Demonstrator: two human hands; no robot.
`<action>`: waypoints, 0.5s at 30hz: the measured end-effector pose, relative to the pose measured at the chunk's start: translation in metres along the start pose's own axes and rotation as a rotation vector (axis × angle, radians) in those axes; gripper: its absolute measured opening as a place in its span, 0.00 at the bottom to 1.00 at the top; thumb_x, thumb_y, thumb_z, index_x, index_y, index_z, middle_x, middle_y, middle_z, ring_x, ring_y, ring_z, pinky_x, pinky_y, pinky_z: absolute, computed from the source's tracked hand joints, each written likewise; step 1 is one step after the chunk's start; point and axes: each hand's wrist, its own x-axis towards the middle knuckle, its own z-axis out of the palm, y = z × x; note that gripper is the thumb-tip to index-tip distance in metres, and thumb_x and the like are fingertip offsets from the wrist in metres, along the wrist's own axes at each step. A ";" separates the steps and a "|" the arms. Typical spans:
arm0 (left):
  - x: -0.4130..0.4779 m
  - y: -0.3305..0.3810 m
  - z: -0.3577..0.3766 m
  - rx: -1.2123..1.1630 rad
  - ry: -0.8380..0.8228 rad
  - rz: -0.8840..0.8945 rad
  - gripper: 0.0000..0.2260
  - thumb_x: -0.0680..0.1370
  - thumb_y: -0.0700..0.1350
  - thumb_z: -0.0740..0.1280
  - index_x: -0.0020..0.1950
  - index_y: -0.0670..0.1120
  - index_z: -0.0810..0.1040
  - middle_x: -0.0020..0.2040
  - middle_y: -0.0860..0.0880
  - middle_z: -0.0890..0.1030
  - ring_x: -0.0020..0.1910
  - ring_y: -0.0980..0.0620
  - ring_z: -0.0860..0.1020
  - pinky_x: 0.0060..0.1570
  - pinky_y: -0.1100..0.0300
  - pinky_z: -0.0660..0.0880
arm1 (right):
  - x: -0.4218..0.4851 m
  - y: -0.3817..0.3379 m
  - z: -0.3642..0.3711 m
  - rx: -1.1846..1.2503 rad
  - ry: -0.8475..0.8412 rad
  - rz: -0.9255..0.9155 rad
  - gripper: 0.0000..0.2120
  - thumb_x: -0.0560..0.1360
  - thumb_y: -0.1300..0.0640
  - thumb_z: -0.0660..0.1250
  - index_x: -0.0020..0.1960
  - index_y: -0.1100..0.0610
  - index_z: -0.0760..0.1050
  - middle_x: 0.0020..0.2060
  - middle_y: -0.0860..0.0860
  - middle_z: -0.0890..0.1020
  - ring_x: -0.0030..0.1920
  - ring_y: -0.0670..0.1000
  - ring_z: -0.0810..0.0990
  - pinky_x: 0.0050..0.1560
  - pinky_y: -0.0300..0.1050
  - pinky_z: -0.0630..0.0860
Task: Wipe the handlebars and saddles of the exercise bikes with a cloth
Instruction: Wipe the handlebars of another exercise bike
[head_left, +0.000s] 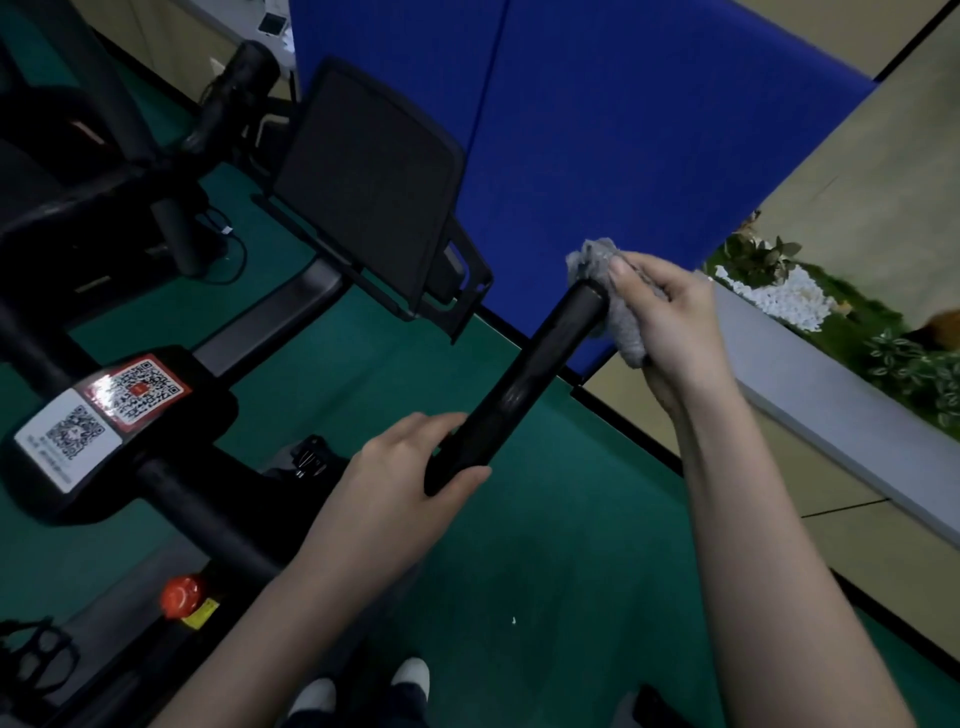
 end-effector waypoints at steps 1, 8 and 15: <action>0.000 0.000 0.000 0.000 0.000 -0.001 0.21 0.74 0.59 0.65 0.65 0.57 0.74 0.54 0.60 0.77 0.54 0.62 0.75 0.56 0.62 0.73 | 0.000 0.000 0.000 0.116 -0.034 0.120 0.06 0.77 0.58 0.66 0.48 0.58 0.81 0.42 0.54 0.85 0.41 0.51 0.83 0.37 0.42 0.78; 0.001 0.000 -0.001 -0.006 -0.013 -0.010 0.20 0.74 0.59 0.65 0.65 0.56 0.74 0.54 0.59 0.77 0.54 0.59 0.75 0.57 0.59 0.74 | 0.021 -0.030 -0.004 -0.447 -0.252 -0.151 0.04 0.76 0.59 0.67 0.46 0.56 0.81 0.29 0.38 0.81 0.32 0.37 0.78 0.33 0.28 0.71; 0.002 0.001 -0.001 -0.010 -0.006 -0.013 0.20 0.74 0.56 0.68 0.65 0.54 0.75 0.54 0.56 0.78 0.52 0.56 0.76 0.54 0.58 0.74 | 0.019 -0.069 0.022 -1.174 -0.657 -0.567 0.07 0.77 0.58 0.67 0.52 0.57 0.81 0.46 0.52 0.84 0.49 0.54 0.80 0.50 0.50 0.74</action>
